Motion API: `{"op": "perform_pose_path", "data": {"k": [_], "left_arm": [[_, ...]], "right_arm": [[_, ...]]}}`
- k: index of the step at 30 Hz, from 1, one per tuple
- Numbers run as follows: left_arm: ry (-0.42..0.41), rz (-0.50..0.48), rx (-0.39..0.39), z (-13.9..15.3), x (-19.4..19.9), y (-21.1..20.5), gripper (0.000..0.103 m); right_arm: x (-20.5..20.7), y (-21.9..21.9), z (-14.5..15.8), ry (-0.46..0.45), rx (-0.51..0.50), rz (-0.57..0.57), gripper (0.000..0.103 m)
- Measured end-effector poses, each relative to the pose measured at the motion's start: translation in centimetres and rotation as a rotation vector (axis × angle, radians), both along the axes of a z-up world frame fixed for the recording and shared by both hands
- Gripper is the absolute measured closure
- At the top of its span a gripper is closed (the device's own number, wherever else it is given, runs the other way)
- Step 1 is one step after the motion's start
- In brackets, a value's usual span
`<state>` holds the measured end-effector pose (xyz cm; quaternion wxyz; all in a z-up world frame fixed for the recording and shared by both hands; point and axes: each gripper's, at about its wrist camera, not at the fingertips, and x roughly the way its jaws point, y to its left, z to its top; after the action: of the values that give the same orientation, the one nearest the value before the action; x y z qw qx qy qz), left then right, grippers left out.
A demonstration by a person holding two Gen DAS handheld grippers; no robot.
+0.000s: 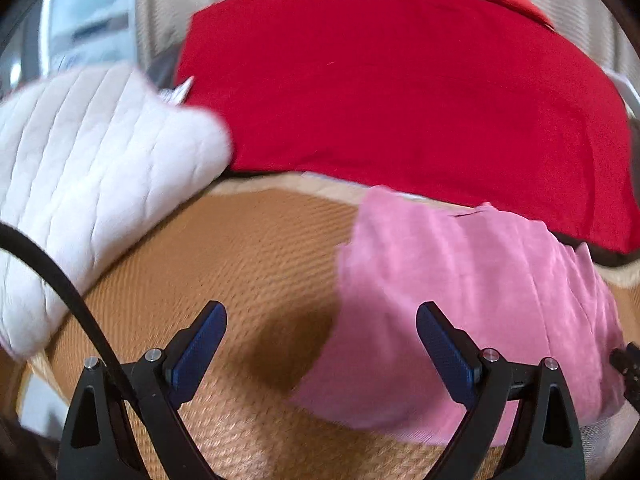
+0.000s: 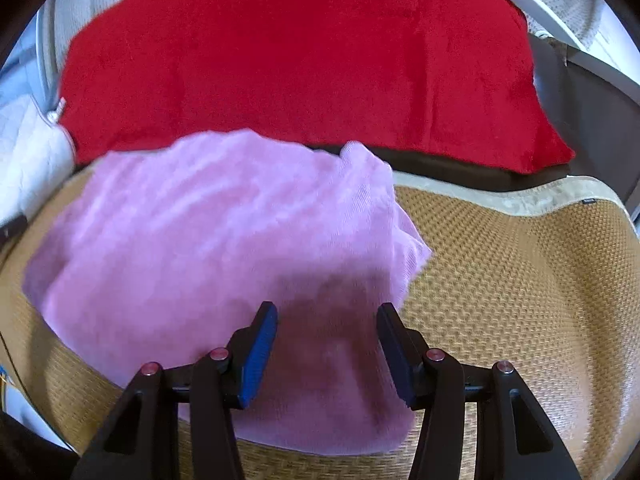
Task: Fold large clothes
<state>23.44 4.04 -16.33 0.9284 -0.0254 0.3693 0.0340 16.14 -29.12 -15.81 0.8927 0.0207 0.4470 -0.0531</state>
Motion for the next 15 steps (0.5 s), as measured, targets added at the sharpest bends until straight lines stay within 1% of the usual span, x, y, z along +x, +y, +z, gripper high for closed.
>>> {"op": "perform_pose_path", "data": {"k": [1, 3, 4, 5, 6, 7, 8, 9, 11, 14, 15], "left_arm": [[0.017, 0.011, -0.041, -0.2, -0.4, 1.0, 0.007], [0.044, 0.028, -0.114, -1.0, -1.3, 2.5, 0.007], [0.061, 0.031, -0.145, -1.5, -1.7, 2.9, 0.007], [0.081, 0.028, -0.18, -2.1, -2.2, 3.3, 0.007], [0.106, 0.019, -0.232, -2.8, -2.7, 3.5, 0.007], [0.121, 0.012, -0.266, -3.3, -3.1, 3.6, 0.007], [0.139, 0.007, -0.299, -3.8, -3.3, 3.5, 0.008], [0.153, 0.008, -0.334, -4.4, -3.5, 3.4, 0.008], [0.162, 0.005, -0.377, -4.8, -3.4, 3.1, 0.008], [0.172, -0.002, -0.397, -5.6, -2.4, 2.0, 0.008], [0.171, -0.002, -0.409, -5.8, -2.0, 1.8, 0.008]], "right_arm": [[0.0, 0.2, 0.2, -0.013, 0.037, 0.019, 0.047], [0.2, 0.6, -0.1, -0.007, 0.064, 0.024, 0.047], [0.4, 0.8, -0.4, -0.008, 0.093, 0.043, 0.048], [0.4, 1.0, -0.6, -0.011, 0.111, 0.054, 0.051], [0.5, 1.1, -0.8, -0.012, 0.117, 0.056, 0.054], [0.6, 1.3, -1.0, -0.015, 0.118, 0.056, 0.06], [0.7, 1.4, -1.1, -0.03, 0.139, 0.068, 0.063], [0.6, 1.5, -1.1, -0.043, 0.161, 0.078, 0.063], [1.0, 1.9, -1.3, -0.045, 0.196, 0.093, 0.063], [1.7, 2.3, -1.8, -0.037, 0.32, 0.115, 0.064], [1.9, 2.4, -1.8, -0.039, 0.319, 0.119, 0.064]]}}
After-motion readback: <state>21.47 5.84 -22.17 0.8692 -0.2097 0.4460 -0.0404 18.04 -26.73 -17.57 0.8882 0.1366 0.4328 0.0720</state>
